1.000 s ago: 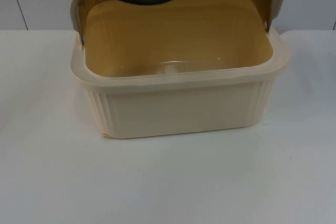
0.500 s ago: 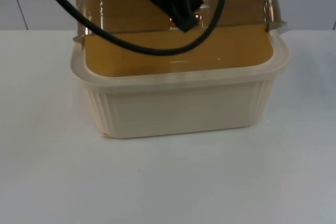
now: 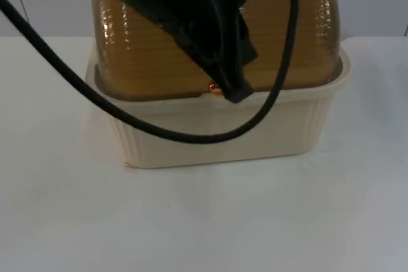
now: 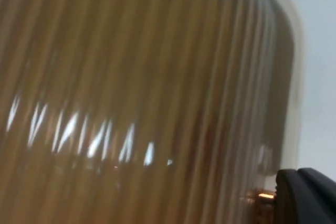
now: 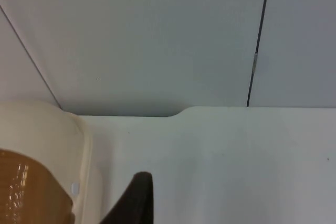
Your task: Open the box lid with the left hand, place the block into the box with the right hand, then close the box lid with the left hand.
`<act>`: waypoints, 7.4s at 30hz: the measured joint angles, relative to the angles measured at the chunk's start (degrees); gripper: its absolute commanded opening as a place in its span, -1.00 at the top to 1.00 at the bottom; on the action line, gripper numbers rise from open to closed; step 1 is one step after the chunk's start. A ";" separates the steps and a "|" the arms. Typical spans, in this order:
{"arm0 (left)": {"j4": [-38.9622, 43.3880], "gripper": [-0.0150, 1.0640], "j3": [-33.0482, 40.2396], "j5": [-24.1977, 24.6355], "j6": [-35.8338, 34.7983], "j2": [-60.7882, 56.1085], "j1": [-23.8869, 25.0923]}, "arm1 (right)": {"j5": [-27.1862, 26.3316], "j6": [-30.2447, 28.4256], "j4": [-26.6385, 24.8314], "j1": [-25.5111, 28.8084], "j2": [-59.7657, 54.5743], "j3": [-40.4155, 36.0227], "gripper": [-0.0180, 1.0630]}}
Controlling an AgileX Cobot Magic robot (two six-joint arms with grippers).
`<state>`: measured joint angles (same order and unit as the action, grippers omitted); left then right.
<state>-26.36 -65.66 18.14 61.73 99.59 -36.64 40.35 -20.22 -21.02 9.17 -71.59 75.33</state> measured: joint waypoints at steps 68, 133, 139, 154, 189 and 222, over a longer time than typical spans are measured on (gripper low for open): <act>-27.05 -0.97 1.08 8.25 -13.68 -23.77 47.11 | 1.59 -0.52 -2.92 0.00 0.00 0.00 -0.97; 3.14 -0.97 1.27 16.26 -34.98 -46.99 43.98 | -4.07 3.94 3.41 0.00 35.23 -16.58 -0.97; 3.97 -0.97 1.27 18.90 -37.30 -59.75 43.84 | 0.32 5.41 4.10 0.00 43.02 -16.58 -0.97; 9.11 -0.97 1.27 29.56 -41.85 -79.36 39.02 | 7.35 7.11 4.24 -3.46 56.23 -16.58 -0.97; 10.48 -0.97 1.10 32.03 -46.06 -99.66 39.02 | 17.14 5.03 7.73 -12.84 71.72 -3.68 -0.97; 13.45 -0.97 21.49 41.46 -49.83 -99.66 39.02 | 23.80 18.29 21.02 -12.84 71.72 -24.68 -0.97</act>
<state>-12.90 -44.16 59.60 11.90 -0.07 2.38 64.14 -1.92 0.00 -3.67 0.13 50.65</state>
